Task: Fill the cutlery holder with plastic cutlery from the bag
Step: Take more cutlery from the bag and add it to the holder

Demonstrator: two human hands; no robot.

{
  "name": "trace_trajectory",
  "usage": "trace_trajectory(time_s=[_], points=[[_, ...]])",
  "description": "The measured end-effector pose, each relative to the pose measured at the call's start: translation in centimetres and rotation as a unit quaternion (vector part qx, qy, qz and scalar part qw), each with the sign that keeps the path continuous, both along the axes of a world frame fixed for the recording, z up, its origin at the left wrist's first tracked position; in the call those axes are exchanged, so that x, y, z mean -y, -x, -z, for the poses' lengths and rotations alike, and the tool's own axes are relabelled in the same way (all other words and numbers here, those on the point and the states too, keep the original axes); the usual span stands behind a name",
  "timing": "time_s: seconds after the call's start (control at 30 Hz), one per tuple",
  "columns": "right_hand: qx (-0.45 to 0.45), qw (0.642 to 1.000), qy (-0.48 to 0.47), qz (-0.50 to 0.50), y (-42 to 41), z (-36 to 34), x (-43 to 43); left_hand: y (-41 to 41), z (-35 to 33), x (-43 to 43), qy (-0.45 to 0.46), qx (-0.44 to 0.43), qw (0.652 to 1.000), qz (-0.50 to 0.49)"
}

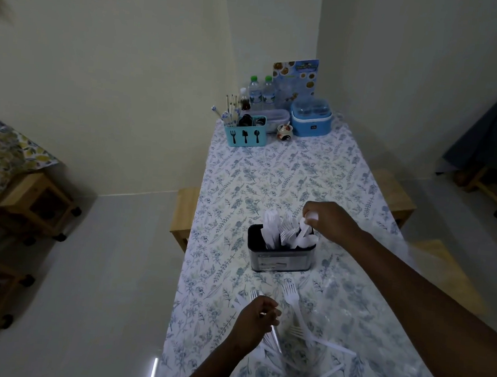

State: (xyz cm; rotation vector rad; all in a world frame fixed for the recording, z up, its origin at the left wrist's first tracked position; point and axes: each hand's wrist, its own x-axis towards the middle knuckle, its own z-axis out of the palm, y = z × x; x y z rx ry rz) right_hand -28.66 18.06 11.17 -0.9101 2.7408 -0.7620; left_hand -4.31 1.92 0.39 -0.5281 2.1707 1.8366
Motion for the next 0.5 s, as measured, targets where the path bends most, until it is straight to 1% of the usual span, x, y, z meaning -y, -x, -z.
trace_trajectory(time_s=[0.23,0.37,0.5], points=[[-0.042,0.999,0.0,0.001,0.7,-2.8,-1.3,0.4,-0.2,-0.1,-0.003,-0.003,1.0,0.004],[-0.023,0.999,-0.032,0.003,0.4,-3.5,-1.1,0.6,-0.1,-0.3,-0.005,-0.005,1.0,0.005],[0.008,0.997,-0.077,-0.004,-0.2,-1.4,-0.4,0.6,0.0,-0.4,-0.005,-0.009,1.0,0.003]])
